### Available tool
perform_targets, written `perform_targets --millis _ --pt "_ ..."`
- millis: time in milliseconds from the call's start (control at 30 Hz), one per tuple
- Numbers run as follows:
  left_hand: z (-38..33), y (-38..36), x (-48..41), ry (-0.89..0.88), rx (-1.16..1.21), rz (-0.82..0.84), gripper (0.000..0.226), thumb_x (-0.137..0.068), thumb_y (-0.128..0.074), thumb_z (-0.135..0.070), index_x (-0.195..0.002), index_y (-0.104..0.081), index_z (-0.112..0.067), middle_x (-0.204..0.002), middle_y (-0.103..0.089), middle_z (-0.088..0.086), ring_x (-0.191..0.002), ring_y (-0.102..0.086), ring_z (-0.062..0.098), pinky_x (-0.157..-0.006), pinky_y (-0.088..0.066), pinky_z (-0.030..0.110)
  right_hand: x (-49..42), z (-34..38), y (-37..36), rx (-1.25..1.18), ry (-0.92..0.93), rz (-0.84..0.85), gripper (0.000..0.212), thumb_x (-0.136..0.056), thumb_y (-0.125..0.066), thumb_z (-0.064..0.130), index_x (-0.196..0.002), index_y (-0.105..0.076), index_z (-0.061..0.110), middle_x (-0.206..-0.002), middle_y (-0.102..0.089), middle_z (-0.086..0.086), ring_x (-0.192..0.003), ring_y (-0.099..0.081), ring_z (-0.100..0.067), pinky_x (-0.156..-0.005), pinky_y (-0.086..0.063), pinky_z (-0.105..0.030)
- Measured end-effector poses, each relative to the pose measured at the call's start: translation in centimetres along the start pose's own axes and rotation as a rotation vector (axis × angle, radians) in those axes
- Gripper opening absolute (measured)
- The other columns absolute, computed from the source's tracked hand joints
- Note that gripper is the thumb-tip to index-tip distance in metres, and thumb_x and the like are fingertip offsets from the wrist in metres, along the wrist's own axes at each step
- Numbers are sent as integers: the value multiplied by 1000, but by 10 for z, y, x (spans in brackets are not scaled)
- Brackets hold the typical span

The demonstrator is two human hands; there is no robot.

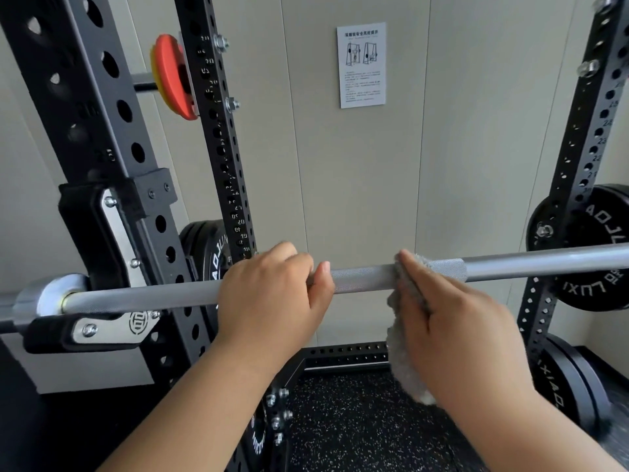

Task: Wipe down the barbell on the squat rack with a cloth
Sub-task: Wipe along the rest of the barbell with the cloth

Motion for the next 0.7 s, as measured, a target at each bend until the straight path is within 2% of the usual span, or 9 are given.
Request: perform_targets --millis 67,167,267,333,433,500,567,633,700 --pt "3 -8 -8 60 -70 136 55 -94 -24 -56 -56 -40 -20 -74 -49 -6 -55 -48 19 -53 -39 31 2 15 -9 8 54 65 43 -103 -45 34 -140 -64 22 -75 -72 10 -45 -61 -16 -39 -53 -35" --pt "-3 -16 -21 37 -184 264 70 -93 -8 -63 -60 -49 -16 -71 -56 -5 -68 -57 20 -79 -44 40 16 41 -20 1 167 140 41 -97 -60 26 -137 -67 23 -75 -70 14 -41 -57 -12 -33 -49 -31" --pt "-5 -20 -22 78 -81 303 68 -93 -10 -60 -60 -50 -16 -57 -52 -2 -57 -51 20 -59 -37 34 0 7 5 17 46 5 35 -99 -64 15 -132 -71 24 -80 -75 15 -43 -61 -12 -37 -53 -33" --pt "-5 -15 -20 92 -122 274 66 -91 -9 -59 -61 -51 -17 -56 -50 -2 -56 -50 21 -54 -33 33 -4 -5 10 2 6 -25 33 -100 -62 20 -131 -70 22 -79 -76 10 -45 -63 -15 -39 -55 -35" --pt "-4 -8 -16 119 -177 171 65 -91 -8 -58 -59 -47 -17 -53 -49 -2 -51 -49 21 -51 -31 29 10 29 -11 34 131 85 38 -98 -61 18 -135 -67 22 -72 -71 12 -42 -57 -12 -34 -48 -30" --pt "-5 -6 -12 114 -165 80 59 -93 -18 -56 -54 -36 -16 -46 -43 -4 -44 -39 23 -50 -24 28 17 37 -12 35 151 100 48 -88 -67 20 -135 -69 26 -73 -70 15 -41 -55 -11 -34 -46 -26" --pt "-7 -5 -8 68 -114 -18 49 -93 -34 -50 -54 -31 -21 -44 -40 -3 -45 -29 24 -54 -23 29 8 18 3 53 77 22 45 -89 -66 17 -133 -71 28 -76 -72 19 -43 -57 -9 -36 -47 -26" --pt "-7 -3 -4 24 -90 -101 43 -94 -40 -45 -58 -31 -23 -46 -41 -2 -48 -29 23 -56 -24 30 3 1 12 54 0 -42 41 -95 -67 13 -133 -71 26 -78 -74 18 -46 -61 -12 -37 -50 -30" --pt "-8 -1 0 7 -79 -147 41 -95 -40 -45 -60 -32 -24 -48 -43 -2 -47 -35 25 -56 -26 31 6 15 -1 86 78 31 43 -95 -66 15 -138 -66 23 -81 -76 13 -46 -62 -14 -37 -50 -31"
Point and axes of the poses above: each hand's wrist, its own x-axis away from the middle knuckle, its own y-axis out of the back of the hand, z = x × y, the point moved 9 cm from there along -x, towards the middle knuckle
